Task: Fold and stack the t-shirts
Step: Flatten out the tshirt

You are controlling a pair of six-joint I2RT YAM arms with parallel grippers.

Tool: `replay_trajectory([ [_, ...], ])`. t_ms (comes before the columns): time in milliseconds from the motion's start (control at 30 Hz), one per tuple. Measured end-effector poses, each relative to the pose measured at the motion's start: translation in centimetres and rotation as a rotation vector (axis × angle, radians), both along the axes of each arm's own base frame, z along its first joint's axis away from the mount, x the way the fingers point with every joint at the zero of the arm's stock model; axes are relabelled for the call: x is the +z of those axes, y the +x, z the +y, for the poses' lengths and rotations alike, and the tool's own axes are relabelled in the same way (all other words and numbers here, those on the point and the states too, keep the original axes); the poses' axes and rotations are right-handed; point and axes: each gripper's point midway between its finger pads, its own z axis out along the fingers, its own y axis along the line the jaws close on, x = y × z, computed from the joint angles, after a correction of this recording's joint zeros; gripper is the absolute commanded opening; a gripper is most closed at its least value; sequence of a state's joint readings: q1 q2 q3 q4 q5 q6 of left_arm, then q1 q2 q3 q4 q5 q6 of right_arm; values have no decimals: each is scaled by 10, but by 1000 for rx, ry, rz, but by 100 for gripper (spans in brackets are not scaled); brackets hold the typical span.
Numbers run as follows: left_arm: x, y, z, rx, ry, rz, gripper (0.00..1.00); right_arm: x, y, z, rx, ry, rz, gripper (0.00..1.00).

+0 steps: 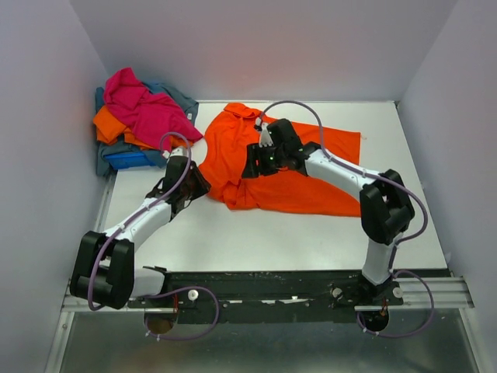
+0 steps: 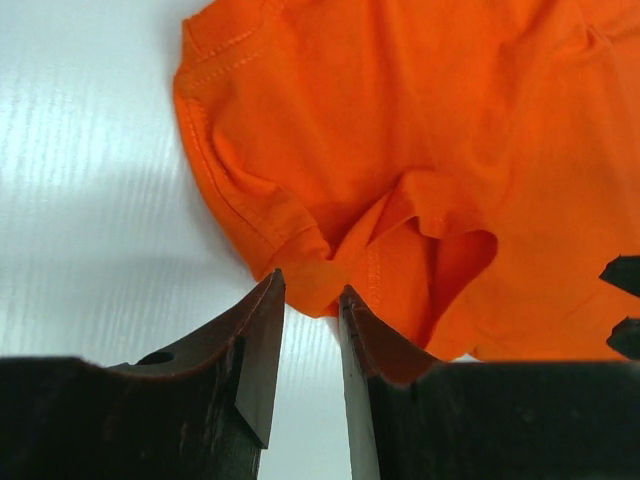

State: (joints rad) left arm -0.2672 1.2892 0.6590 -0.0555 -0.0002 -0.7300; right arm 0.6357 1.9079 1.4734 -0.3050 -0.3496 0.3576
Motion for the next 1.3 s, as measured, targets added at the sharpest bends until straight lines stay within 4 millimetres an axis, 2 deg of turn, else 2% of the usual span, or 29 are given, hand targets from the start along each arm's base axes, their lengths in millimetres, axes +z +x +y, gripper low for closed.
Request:
replay_trajectory([
  [100,1,-3,-9,-32,-7,-2,40,0,-20,-13,4,-23,-3,62],
  [200,0,-5,-15,-58,-1,-1,41,-1,-33,-17,0,-59,-28,56],
  [267,-1,-5,-18,-69,5,4,40,-5,-42,-10,9,-87,-45,54],
  [333,-1,-3,-21,-82,16,12,40,-11,-54,0,25,-121,-56,46],
  [500,2,3,-18,-84,53,18,40,-30,-75,18,27,-240,-72,49],
  [600,6,10,-10,-59,71,15,40,-42,-70,25,-9,-305,-79,51],
  [733,6,18,17,18,69,19,40,-56,-61,18,-68,-384,-82,52],
  [800,6,20,22,36,67,19,40,-59,-55,17,-89,-413,-88,52],
  [967,8,20,22,37,64,15,40,-60,-44,24,-111,-442,-106,53],
  [1167,6,18,22,37,65,19,40,-69,-49,31,-97,-465,-107,52],
  [1233,5,18,22,36,66,21,40,-75,-50,30,-98,-487,-102,50],
  [1300,5,17,22,35,67,22,38,-80,-51,27,-102,-512,-97,42],
])
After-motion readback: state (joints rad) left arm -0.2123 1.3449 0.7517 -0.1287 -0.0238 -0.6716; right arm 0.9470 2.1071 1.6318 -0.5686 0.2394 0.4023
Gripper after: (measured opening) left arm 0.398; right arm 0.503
